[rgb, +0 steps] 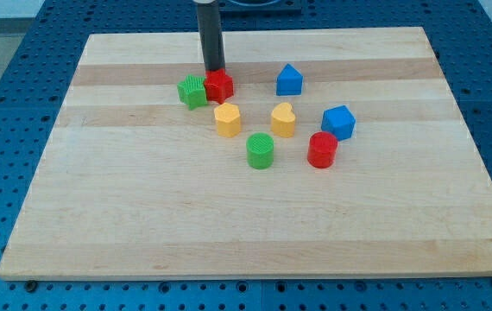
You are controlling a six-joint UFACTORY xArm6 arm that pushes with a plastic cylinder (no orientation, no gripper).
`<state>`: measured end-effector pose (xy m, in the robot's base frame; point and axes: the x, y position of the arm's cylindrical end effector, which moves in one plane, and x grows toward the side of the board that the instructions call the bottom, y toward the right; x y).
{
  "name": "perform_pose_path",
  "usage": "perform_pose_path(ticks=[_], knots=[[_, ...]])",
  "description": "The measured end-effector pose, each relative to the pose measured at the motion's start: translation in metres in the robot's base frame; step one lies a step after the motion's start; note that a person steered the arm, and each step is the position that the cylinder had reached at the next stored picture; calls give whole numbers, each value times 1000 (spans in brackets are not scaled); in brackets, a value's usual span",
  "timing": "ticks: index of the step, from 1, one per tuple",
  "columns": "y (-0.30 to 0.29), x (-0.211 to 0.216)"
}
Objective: Push the green and red star towards left side
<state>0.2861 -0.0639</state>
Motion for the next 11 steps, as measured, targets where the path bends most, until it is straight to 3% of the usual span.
perform_pose_path(ticks=[3, 5, 11], knots=[[59, 4], [59, 20], [-14, 46]])
